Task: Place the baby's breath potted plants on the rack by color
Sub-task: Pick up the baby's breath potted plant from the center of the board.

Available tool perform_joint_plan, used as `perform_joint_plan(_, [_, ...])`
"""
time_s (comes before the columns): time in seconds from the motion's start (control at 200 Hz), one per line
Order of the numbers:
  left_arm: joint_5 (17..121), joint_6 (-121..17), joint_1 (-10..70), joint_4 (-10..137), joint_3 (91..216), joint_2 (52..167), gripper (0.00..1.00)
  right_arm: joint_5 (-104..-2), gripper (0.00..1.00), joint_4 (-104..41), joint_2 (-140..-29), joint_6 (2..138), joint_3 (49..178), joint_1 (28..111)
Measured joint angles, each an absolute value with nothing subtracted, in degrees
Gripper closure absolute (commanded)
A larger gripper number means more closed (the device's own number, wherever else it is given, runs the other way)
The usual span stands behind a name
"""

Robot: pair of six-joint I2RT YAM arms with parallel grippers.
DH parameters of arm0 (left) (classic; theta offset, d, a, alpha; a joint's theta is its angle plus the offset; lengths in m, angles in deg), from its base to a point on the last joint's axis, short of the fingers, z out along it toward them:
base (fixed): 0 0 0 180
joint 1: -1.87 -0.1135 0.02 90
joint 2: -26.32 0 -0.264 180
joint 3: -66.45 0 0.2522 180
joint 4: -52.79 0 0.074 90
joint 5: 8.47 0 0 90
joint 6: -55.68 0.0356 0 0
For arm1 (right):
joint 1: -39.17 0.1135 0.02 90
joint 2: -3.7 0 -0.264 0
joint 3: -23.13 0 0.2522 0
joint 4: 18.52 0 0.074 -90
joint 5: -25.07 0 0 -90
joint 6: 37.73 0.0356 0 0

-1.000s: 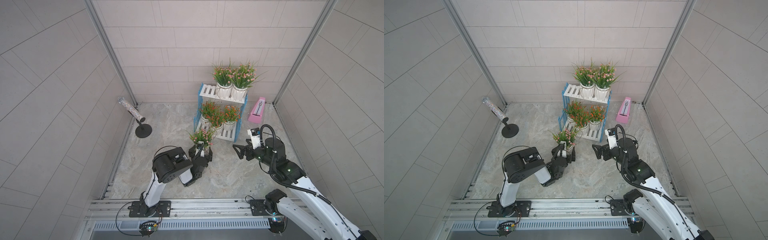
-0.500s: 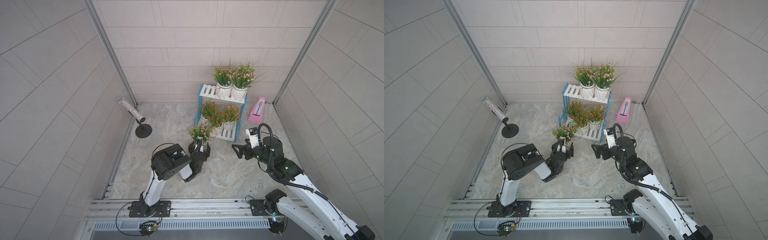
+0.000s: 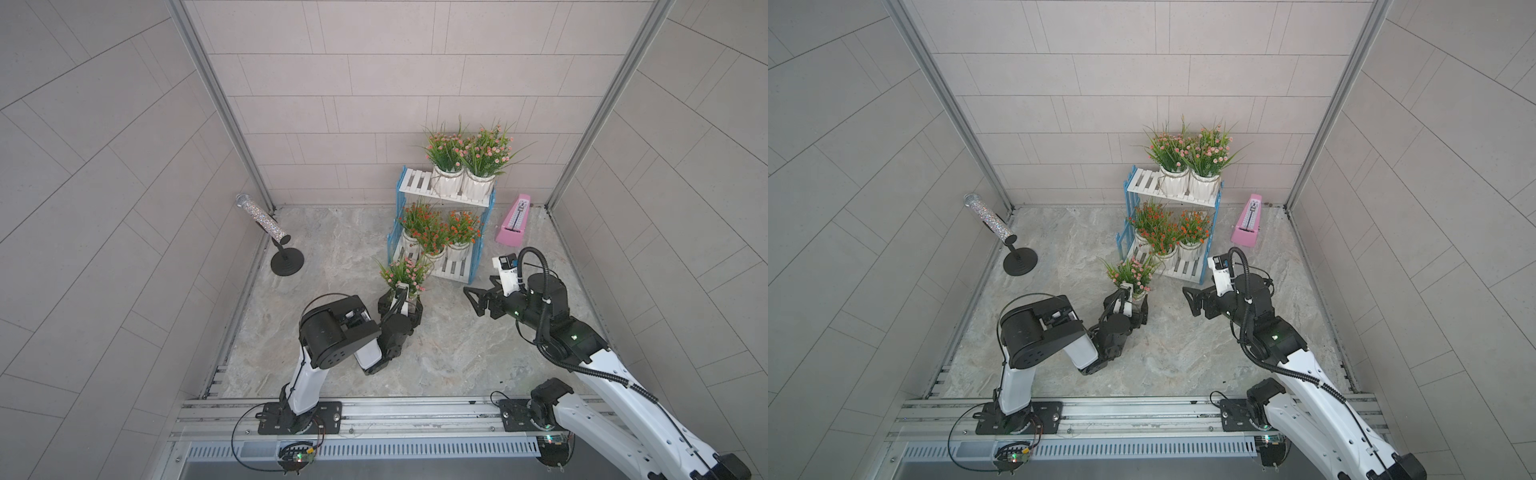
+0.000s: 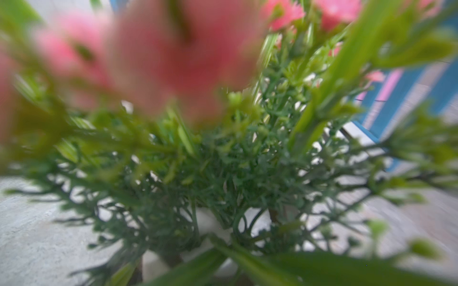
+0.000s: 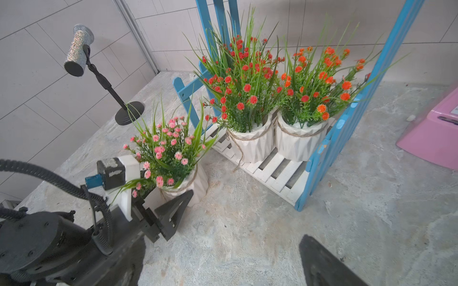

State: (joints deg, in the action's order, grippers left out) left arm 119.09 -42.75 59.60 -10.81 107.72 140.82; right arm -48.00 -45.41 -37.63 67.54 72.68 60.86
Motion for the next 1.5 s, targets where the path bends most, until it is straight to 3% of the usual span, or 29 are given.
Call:
perform_joint_plan(0.23, [115.64,-41.09,66.64,-8.88,100.70,133.52,0.31,-49.38,0.01,-46.00,-33.67,68.20,69.88,60.86])
perform_joint_plan(0.49, [106.65,-41.42,69.28,-7.42,92.87,123.62,0.31,-52.92,0.01,-48.14,-31.20,70.88,69.21,60.86])
perform_joint_plan(0.851, [103.57,-40.37,75.08,-4.97,91.04,116.95,0.31,-54.58,0.00,-51.90,-32.20,74.51,66.93,60.86])
perform_joint_plan(1.286, [106.57,-36.13,75.21,11.71,95.87,98.83,0.31,-57.90,0.01,-53.58,-29.71,75.12,66.93,60.86])
perform_joint_plan(1.501, [106.98,-36.11,69.52,21.98,102.64,92.84,0.31,-58.16,0.01,-53.60,-29.78,75.12,66.93,60.86])
